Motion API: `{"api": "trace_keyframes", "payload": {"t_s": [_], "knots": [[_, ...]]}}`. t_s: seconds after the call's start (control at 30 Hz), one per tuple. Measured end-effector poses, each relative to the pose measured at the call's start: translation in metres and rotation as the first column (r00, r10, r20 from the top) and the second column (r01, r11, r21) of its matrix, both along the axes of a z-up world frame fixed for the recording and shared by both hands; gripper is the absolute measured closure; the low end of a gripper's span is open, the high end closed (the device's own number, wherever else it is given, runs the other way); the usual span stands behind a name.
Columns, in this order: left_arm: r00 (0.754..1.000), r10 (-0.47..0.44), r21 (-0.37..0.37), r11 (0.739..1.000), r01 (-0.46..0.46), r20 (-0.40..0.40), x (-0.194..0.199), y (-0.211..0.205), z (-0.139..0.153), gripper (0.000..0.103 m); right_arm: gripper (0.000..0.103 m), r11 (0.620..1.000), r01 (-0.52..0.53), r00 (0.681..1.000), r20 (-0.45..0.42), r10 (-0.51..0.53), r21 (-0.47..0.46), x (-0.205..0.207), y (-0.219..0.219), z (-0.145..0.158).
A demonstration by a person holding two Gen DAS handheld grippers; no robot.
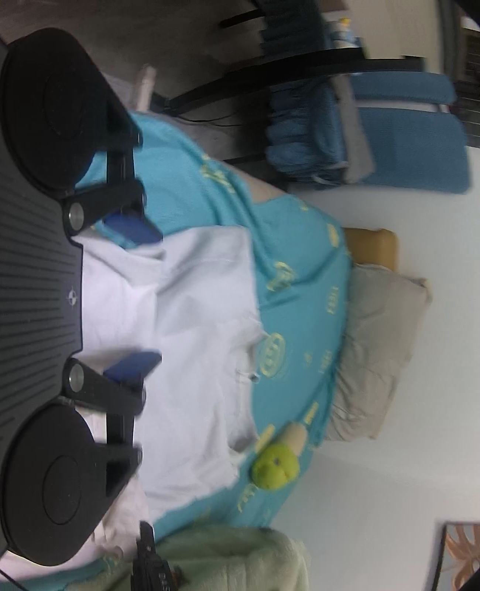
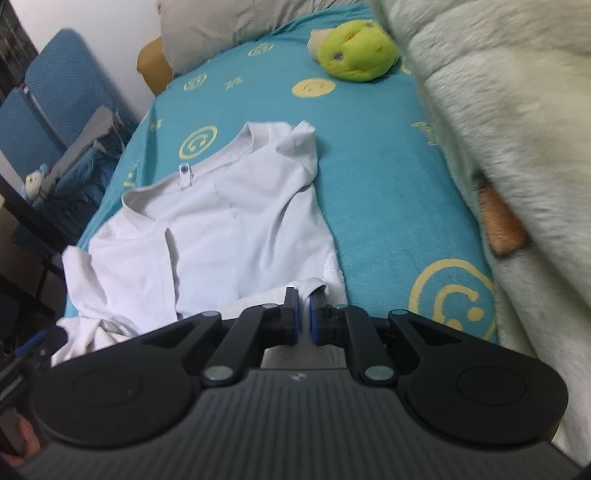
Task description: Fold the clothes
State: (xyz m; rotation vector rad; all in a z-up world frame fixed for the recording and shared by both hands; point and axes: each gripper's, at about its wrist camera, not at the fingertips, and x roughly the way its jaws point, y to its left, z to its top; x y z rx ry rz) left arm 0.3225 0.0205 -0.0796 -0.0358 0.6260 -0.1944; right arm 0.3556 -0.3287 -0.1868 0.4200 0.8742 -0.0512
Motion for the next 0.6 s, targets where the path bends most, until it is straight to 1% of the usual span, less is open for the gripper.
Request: {"api": "trace_keyframes", "payload": {"t_s": [0.07,0.13,0.23,0.27,0.3,0.33,0.5,0.53,0.6], "knots": [[0.999,-0.006,0.003,1.0,0.006,0.034,-0.017,-0.002,0.014,0.023,0.092,1.0,0.006,1.0,0.017,-0.006,-0.025,-0.01,0.002,0.008],[0.998,-0.009,0.004,1.0,0.009,0.061,-0.037,-0.002,0.028,0.021,0.092,0.998,0.011,0.999,0.052,-0.008,-0.059,-0.023,0.006,0.018],[0.995,-0.008,0.011,1.0,0.006,0.101,-0.069,0.002,0.045,0.018,0.089,0.999,-0.015,0.995,0.093,0.019,-0.049,-0.047,0.011,0.034],[0.993,-0.01,0.012,1.0,0.008,0.113,-0.08,0.002,0.051,0.016,0.059,0.999,-0.024,0.994,0.107,0.029,-0.044,-0.055,0.013,0.04],[0.992,-0.012,0.012,1.0,0.011,0.125,-0.09,0.003,0.056,0.015,0.015,0.998,-0.036,0.99,0.132,0.042,-0.051,-0.065,0.016,0.046],[0.99,-0.014,0.012,1.0,0.012,0.137,-0.1,0.003,0.062,0.013,0.0,0.997,-0.047,0.986,0.157,0.055,-0.058,-0.075,0.019,0.053],[0.979,-0.021,0.003,1.0,0.02,0.201,-0.144,0.006,0.085,0.003,0.0,0.984,-0.092,0.957,0.261,0.13,-0.151,-0.12,0.037,0.087],[0.977,-0.02,-0.001,1.0,0.02,0.211,-0.153,0.007,0.087,0.0,0.0,0.985,-0.088,0.953,0.276,0.128,-0.151,-0.129,0.038,0.091],[0.976,-0.018,0.0,1.0,0.019,0.215,-0.167,0.009,0.087,0.0,0.0,0.985,-0.08,0.945,0.304,0.123,-0.15,-0.146,0.04,0.099]]}}
